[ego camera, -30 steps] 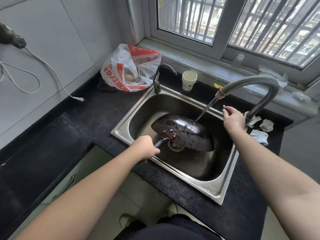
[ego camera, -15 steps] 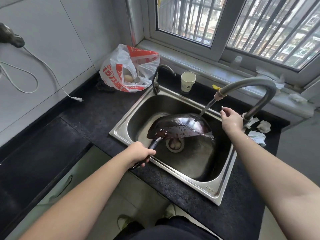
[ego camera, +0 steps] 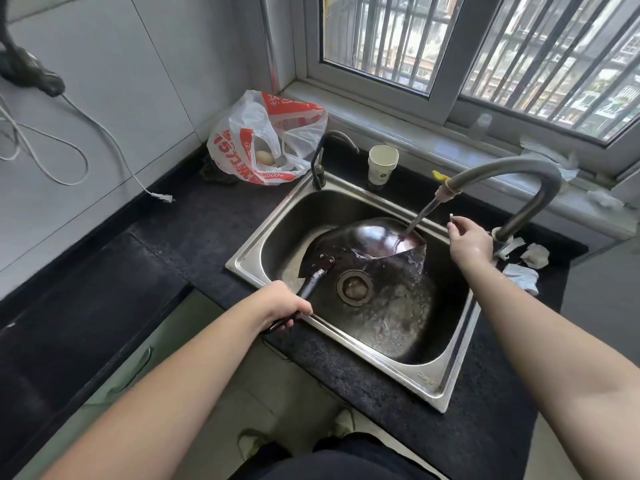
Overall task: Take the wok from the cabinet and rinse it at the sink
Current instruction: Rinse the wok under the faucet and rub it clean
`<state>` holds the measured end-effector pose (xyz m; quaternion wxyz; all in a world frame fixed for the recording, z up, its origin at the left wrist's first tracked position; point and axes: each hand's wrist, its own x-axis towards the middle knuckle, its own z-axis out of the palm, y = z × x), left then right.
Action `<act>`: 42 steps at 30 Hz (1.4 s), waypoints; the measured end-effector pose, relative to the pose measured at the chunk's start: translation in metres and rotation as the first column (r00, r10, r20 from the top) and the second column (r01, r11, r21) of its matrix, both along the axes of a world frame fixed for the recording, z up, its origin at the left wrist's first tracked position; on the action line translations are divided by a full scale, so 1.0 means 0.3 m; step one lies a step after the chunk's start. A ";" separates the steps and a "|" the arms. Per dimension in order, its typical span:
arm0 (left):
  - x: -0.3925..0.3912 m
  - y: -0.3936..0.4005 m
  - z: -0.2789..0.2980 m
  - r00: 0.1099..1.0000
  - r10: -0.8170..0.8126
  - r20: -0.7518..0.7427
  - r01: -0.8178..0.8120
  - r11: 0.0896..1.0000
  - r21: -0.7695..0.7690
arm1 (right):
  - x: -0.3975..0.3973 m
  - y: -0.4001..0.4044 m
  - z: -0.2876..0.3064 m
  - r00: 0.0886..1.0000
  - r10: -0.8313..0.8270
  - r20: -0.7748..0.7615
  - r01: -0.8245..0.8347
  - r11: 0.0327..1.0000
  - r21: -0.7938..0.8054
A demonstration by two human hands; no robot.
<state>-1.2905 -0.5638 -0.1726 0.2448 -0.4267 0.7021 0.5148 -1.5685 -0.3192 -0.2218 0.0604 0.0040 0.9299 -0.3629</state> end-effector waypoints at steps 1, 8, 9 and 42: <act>0.000 0.004 0.000 1.000 -0.002 -0.011 0.001 1.000 -0.022 | 0.001 -0.001 0.002 1.000 0.001 0.000 -0.001 1.000 0.003; -0.019 0.033 0.026 0.909 -0.380 0.172 0.406 0.714 -0.570 | 0.008 -0.002 0.005 1.000 -0.002 0.005 0.002 1.000 -0.013; -0.024 0.042 0.038 0.860 -0.443 0.254 0.490 0.578 -0.653 | 0.009 -0.002 0.006 1.000 -0.004 0.005 0.004 1.000 -0.016; 0.049 -0.079 0.088 0.924 -0.373 0.081 0.378 0.866 -0.328 | -0.008 0.009 -0.024 1.000 -0.012 -0.005 0.011 0.999 -0.039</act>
